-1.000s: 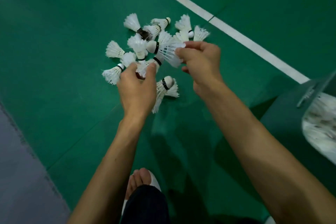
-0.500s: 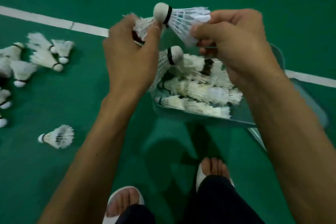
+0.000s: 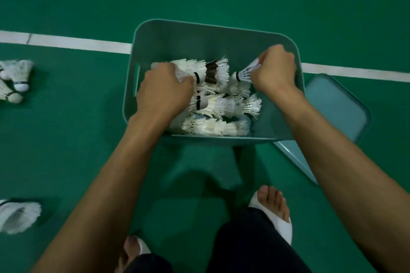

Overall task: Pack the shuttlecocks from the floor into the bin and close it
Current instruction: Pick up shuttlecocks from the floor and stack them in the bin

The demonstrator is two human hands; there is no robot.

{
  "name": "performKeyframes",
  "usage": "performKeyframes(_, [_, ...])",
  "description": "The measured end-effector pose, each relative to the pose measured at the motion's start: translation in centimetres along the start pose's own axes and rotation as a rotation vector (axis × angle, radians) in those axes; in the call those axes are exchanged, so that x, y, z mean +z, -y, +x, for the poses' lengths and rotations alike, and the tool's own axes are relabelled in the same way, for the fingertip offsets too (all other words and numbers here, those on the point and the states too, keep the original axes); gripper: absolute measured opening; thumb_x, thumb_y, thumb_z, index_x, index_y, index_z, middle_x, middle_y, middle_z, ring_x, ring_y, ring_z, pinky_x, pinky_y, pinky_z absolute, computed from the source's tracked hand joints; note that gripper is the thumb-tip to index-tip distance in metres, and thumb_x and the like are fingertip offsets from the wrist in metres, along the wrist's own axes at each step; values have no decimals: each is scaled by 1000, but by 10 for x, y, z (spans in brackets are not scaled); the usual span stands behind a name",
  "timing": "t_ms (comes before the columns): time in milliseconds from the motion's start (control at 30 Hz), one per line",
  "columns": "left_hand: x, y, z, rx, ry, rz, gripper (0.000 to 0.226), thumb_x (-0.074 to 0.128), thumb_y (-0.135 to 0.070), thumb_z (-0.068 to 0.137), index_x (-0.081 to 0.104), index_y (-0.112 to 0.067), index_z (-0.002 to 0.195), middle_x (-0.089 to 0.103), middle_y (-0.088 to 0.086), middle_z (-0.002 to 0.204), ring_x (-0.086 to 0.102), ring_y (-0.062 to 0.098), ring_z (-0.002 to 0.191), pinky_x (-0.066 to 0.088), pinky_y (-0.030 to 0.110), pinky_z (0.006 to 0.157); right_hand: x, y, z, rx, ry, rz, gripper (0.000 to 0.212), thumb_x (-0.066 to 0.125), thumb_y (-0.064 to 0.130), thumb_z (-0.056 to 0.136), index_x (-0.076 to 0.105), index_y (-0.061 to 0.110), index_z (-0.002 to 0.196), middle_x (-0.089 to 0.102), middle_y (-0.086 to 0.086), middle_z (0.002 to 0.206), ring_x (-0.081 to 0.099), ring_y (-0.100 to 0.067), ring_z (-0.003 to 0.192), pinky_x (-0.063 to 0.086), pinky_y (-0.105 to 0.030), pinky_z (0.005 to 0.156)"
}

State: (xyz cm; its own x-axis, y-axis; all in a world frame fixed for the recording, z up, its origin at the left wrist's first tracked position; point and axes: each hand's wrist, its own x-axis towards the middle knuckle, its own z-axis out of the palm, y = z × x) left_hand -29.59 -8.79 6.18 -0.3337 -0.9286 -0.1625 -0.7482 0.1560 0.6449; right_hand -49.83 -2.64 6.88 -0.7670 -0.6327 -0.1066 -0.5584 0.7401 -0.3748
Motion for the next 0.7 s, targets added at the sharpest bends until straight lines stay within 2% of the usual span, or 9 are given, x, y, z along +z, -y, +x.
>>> performKeyframes(133, [3,3,-4,-10,71,-54,29,61,-42,88,60,-15,77,67,6,78,66,32,78,47,34,65,13,0,17,151,148,188,20,61,-1,92,71,-5,109,71,-14,103,69,-28,99,58,-38,94])
performKeyframes(200, [5,2,-7,9,82,-82,25,67,-41,88,72,-17,95,74,3,90,70,28,89,54,36,77,17,-2,21,228,227,312,23,65,-5,91,68,-7,114,70,-14,106,70,-29,103,60,-46,92])
performKeyframes(300, [6,-3,-9,27,101,-107,41,76,-38,87,72,-20,123,73,-1,101,68,19,99,54,34,92,17,0,24,292,343,501,36,69,-3,92,59,-4,127,59,-5,95,66,-21,89,61,-44,90])
performKeyframes(333, [7,-4,-8,18,118,-124,35,78,-36,86,74,-21,116,70,-5,91,67,16,93,54,32,88,17,0,26,303,368,539,37,69,-3,93,58,-4,128,58,-5,95,65,-20,89,61,-44,92])
performKeyframes(367, [9,-4,-6,0,136,-133,19,79,-34,85,75,-23,99,65,-9,79,66,14,82,53,30,79,15,0,27,311,387,563,38,69,-2,93,57,-5,129,59,-7,98,65,-20,92,61,-44,92])
performKeyframes(400, [9,-5,-6,-14,135,-142,19,80,-32,84,67,-23,73,58,-13,64,59,11,66,48,28,66,14,-1,29,315,400,574,40,69,-2,92,57,-5,131,61,-8,101,67,-22,98,61,-43,92])
performKeyframes(467, [7,-4,-4,-29,156,-131,53,81,-29,81,40,-18,50,36,-8,46,33,11,44,29,27,53,11,-4,33,310,395,561,40,70,-1,92,59,-4,130,63,-10,107,68,-26,104,61,-41,91])
performKeyframes(533, [4,-3,-3,-34,154,-121,60,82,-28,78,32,-15,48,29,-5,46,22,13,42,23,28,53,6,-5,34,301,384,562,41,69,-1,92,58,-2,132,63,-11,113,67,-25,104,61,-38,91])
performKeyframes(700, [2,2,2,-50,162,-110,58,80,-28,81,31,-17,51,32,-4,50,25,17,47,23,30,54,8,3,35,311,458,662,43,66,-3,93,55,-3,134,63,-13,115,69,-22,96,63,-32,80])
